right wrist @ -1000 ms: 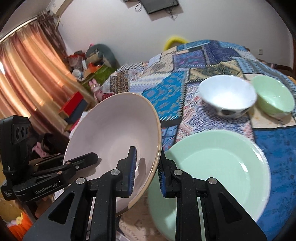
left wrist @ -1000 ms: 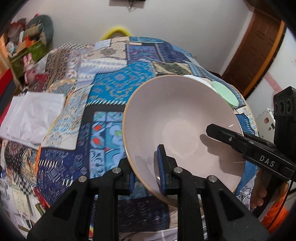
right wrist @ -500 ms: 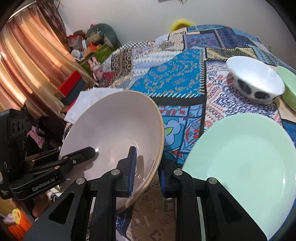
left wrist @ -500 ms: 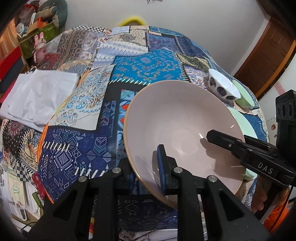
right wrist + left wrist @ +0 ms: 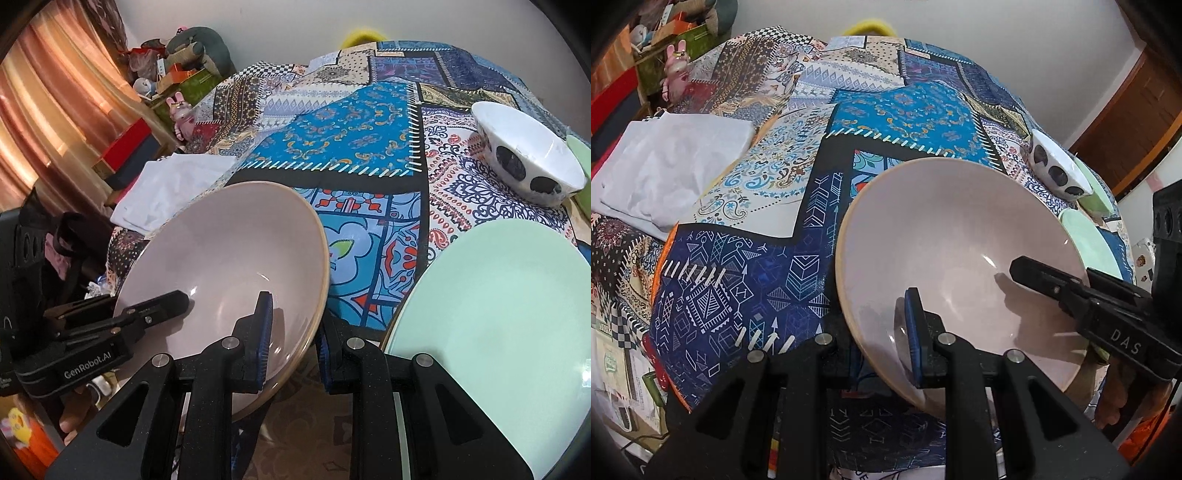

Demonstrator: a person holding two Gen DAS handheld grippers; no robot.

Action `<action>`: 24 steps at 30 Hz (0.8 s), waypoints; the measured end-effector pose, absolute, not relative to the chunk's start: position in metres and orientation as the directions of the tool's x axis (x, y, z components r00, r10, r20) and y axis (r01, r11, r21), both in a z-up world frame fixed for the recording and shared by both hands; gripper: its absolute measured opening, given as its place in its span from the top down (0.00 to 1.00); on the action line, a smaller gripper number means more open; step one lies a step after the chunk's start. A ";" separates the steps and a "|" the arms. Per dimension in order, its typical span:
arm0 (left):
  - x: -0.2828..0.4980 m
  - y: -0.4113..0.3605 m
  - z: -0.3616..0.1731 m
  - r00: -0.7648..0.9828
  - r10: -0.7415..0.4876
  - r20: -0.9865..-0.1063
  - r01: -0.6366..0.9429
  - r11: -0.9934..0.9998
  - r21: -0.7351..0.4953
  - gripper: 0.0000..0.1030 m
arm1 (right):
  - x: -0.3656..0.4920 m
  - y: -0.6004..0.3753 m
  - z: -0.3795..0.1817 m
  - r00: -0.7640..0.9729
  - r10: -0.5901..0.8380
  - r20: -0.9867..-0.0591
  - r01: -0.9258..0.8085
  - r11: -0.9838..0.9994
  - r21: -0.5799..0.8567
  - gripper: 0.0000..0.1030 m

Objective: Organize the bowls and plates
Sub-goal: 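Lift the pink bowl with both tools and carry it toward the plate stack, then lower the pink bowl onto the pale green plate and open both tools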

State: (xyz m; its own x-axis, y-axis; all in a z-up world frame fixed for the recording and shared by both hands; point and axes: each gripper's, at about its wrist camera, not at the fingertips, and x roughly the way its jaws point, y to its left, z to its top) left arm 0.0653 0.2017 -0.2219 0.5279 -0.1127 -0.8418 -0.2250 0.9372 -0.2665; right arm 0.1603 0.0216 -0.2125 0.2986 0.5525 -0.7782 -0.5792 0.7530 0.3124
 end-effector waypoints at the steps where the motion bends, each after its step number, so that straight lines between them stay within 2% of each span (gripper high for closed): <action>1: 0.065 0.203 -0.223 0.529 -0.117 -0.840 -0.226 0.935 -0.273 0.80 | 0.160 0.022 -0.212 0.300 0.550 -0.779 -0.582 0.753 0.308 0.80; 7: 0.064 0.203 -0.223 0.527 -0.118 -0.841 -0.228 0.934 -0.274 0.80 | 0.161 0.025 -0.212 0.305 0.539 -0.785 -0.593 0.752 0.287 0.78; 11: 0.057 0.200 -0.210 0.561 -0.049 -0.826 -0.234 0.948 -0.215 0.80 | 0.163 0.016 -0.207 0.318 0.551 -0.772 -0.581 0.757 0.300 0.78; 19: 0.052 0.205 -0.182 0.595 0.005 -0.804 -0.261 0.947 -0.188 0.80 | 0.160 -0.018 -0.174 0.401 0.567 -0.720 -0.588 0.762 0.272 0.78; 24: 0.052 0.195 -0.157 0.635 0.015 -0.772 -0.241 0.954 -0.179 0.65 | 0.164 -0.053 -0.155 0.481 0.534 -0.695 -0.556 0.799 0.230 0.74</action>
State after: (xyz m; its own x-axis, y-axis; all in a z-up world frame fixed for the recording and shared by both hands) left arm 0.0515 0.1945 -0.1574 0.6350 0.0155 -0.7724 -0.2407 0.9540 -0.1788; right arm 0.1636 -0.0527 -0.1548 0.4807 0.5345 -0.6952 -0.5562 0.7987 0.2295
